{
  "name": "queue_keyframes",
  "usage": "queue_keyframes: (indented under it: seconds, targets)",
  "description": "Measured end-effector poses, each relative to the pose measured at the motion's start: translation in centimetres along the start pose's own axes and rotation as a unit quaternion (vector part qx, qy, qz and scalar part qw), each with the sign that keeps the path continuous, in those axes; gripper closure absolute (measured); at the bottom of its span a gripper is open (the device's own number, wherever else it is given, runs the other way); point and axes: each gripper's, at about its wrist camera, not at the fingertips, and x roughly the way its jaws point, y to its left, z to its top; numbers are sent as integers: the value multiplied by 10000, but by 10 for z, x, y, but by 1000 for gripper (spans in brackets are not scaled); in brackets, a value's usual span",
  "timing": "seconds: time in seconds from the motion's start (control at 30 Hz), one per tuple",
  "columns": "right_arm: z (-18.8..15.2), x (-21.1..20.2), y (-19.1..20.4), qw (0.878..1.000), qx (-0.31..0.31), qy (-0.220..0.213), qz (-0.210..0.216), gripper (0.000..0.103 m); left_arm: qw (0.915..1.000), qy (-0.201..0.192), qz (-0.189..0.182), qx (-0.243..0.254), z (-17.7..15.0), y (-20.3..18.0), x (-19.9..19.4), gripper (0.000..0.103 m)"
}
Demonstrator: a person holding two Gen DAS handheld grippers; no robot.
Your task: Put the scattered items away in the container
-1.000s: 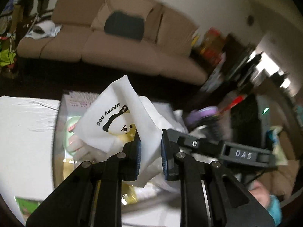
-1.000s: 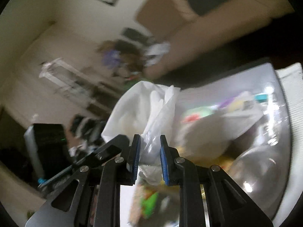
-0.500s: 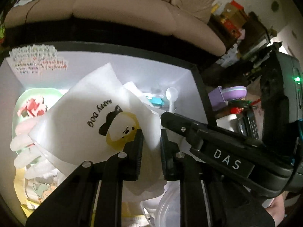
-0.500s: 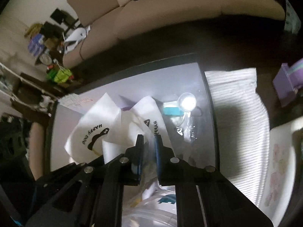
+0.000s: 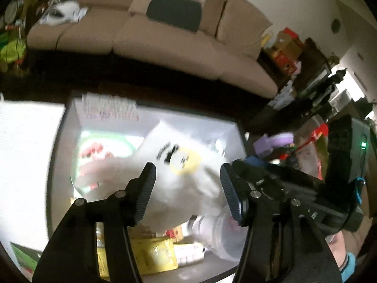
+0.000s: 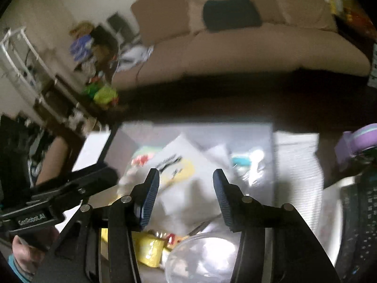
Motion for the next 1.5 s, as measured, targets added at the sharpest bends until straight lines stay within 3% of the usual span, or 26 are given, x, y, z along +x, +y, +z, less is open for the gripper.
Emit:
queue_keyframes:
  seconds: [0.07,0.17,0.3,0.37,0.47,0.57,0.63,0.73,0.8,0.87,0.93,1.03,1.1,1.2,1.3,1.37,1.5]
  targets:
    - [-7,29,0,9987,-20,429,-274,53,9996,225,149,-17,-6,6,18,50]
    - [-16,49,-7,9968,-38,624,-497,54,9986,449,246,-124,-16,17,37,51]
    - [-18,35,-7,9983,-122,384,-414,54,9989,378,248,-85,-22,24,26,51]
    - [-19,13,-6,9992,-147,138,-350,54,9996,239,173,46,-23,22,5,50]
    - [-34,-26,0,9997,-99,-191,81,50,9990,-42,154,409,-35,11,-41,49]
    - [-64,-69,20,9980,-395,-389,292,41,9976,-247,112,630,-65,1,-91,47]
    - [-91,-94,33,9962,-626,-489,363,35,9968,-431,21,668,-97,-1,-126,39]
    - [-142,-126,50,9927,-898,-596,542,22,9949,-686,218,708,-146,1,-168,34]
    - [-172,-133,60,9920,-1033,-576,447,22,9945,-831,344,532,-179,11,-187,29]
    - [-205,-135,63,9931,-994,-533,317,22,9951,-911,329,188,-215,27,-198,29]
    - [-234,-135,61,9949,-764,-455,475,22,9957,-888,238,-69,-251,40,-200,29]
    - [-268,-137,60,9961,-409,-405,672,22,9947,-835,579,-131,-296,55,-203,29]
    - [-285,-138,63,9959,-248,-402,778,22,9930,-873,782,-151,-314,67,-210,29]
    - [-305,-140,67,9941,-57,-447,983,22,9937,-827,709,-251,-334,89,-216,29]
    - [-319,-129,61,9962,123,-389,775,22,9942,-746,766,-112,-353,102,-214,29]
    - [-325,-118,53,9968,212,-299,708,22,9963,-626,583,-64,-361,101,-210,29]
    - [-328,-98,41,9981,394,-160,454,22,9981,-257,-539,139,-373,83,-195,29]
